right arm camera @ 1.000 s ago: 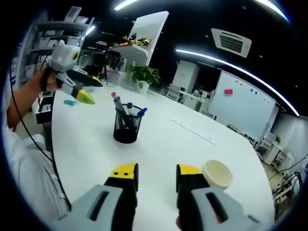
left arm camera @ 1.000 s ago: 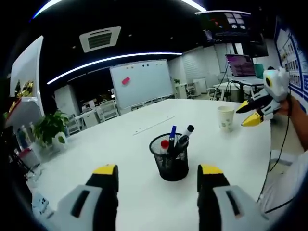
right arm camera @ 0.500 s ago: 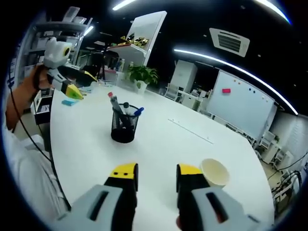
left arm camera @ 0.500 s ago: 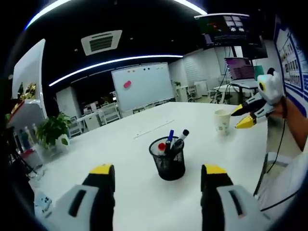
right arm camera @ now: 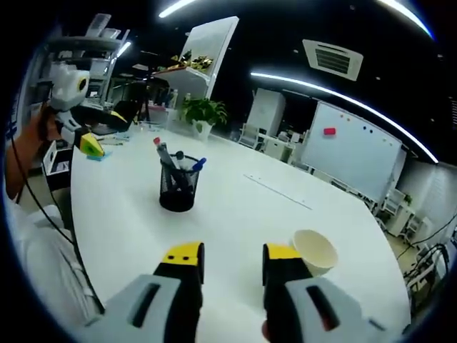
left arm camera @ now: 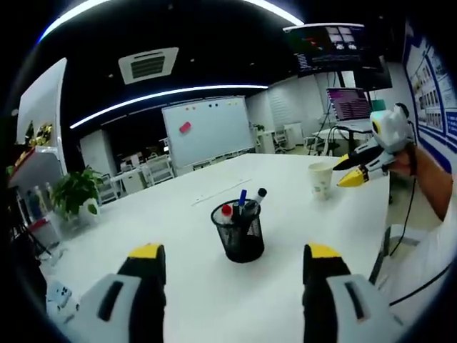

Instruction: Place the scattered laser pointers and whiteboard markers into the pen holder and stack the scattered paper cups together

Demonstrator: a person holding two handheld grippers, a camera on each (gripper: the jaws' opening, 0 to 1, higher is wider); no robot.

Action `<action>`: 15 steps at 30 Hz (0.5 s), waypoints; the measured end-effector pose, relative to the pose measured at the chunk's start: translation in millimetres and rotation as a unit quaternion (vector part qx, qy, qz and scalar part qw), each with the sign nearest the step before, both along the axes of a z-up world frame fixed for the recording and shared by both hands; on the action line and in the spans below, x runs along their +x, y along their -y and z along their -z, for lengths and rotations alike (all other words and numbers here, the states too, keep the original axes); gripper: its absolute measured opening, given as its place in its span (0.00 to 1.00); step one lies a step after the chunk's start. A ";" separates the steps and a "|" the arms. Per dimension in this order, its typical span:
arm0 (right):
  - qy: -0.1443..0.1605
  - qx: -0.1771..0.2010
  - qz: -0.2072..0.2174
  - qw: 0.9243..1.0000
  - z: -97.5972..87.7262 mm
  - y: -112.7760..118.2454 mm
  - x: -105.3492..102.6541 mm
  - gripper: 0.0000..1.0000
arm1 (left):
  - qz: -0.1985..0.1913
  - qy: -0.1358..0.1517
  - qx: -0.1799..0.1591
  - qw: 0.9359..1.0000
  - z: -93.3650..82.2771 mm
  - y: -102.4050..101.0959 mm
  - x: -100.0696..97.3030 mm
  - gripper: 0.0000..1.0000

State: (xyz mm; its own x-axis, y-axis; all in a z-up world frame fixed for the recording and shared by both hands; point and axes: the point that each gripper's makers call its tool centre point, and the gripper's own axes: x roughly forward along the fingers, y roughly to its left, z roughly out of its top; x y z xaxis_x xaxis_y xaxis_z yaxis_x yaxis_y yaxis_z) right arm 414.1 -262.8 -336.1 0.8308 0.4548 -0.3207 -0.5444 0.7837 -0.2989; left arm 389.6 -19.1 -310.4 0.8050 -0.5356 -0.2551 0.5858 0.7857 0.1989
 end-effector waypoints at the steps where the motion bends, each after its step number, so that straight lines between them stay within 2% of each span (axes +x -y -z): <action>1: 0.000 0.000 0.002 1.000 0.3 1.0 0.1 0.33 | 0.002 0.001 -0.005 1.000 0.9 1.0 -1.2 0.80; 5: 0.002 0.003 0.008 1.000 0.1 3.1 1.8 0.32 | 0.012 0.010 -0.011 1.000 4.3 5.8 -4.2 0.82; 11: 0.005 0.012 0.018 1.000 -2.7 5.0 3.8 0.32 | 0.032 -0.009 -0.001 0.999 22.5 17.8 -13.0 0.84; 15: 0.004 0.011 0.013 1.000 -2.2 1.8 2.8 0.33 | 0.034 -0.016 -0.002 0.999 25.9 17.1 -15.2 0.84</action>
